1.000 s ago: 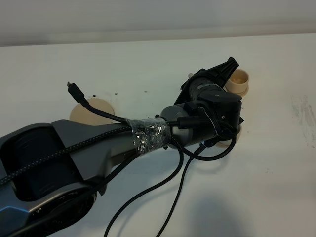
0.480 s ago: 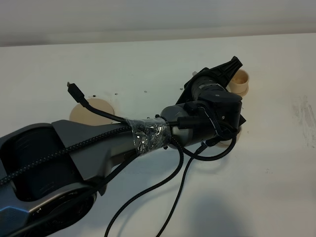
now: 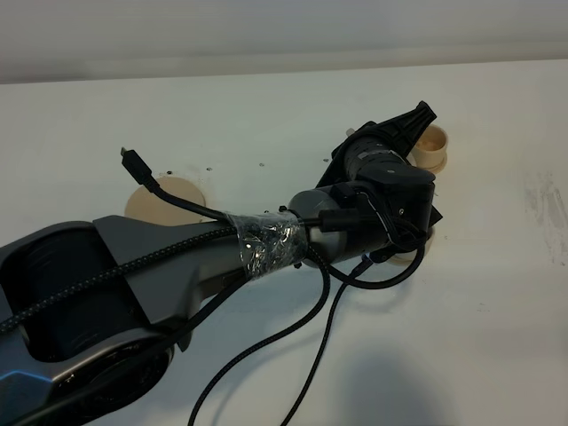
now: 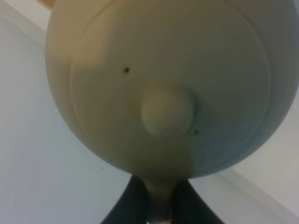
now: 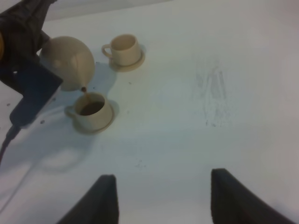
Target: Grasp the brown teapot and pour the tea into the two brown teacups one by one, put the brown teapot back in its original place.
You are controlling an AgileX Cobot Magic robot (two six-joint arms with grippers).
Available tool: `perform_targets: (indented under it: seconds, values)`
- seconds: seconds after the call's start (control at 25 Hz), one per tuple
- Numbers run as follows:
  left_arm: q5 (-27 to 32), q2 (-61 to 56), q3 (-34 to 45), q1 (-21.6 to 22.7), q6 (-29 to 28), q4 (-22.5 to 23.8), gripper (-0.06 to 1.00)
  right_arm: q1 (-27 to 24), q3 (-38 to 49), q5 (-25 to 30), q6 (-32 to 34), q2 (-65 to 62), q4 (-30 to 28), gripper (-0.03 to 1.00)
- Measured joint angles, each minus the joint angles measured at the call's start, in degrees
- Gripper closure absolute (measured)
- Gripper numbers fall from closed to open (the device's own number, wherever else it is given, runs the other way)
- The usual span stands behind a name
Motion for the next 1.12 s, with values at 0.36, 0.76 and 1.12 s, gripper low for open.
perform_targets:
  seconds: [0.36,0.76,1.12]
  values:
    - [0.0,0.0,0.0,0.0,-0.17,-0.85,0.84,0.0,0.0,0.0,0.0,0.0,0.0,0.5]
    - [1.65,0.0,0.0,0.05,-0.61,-6.93,0.84,0.0,0.0,0.0,0.0,0.0,0.0,0.5]
    - [3.91,-0.09,-0.25,0.97,-4.38,-13.14,0.84,0.0,0.0,0.0,0.0,0.0,0.0,0.5]
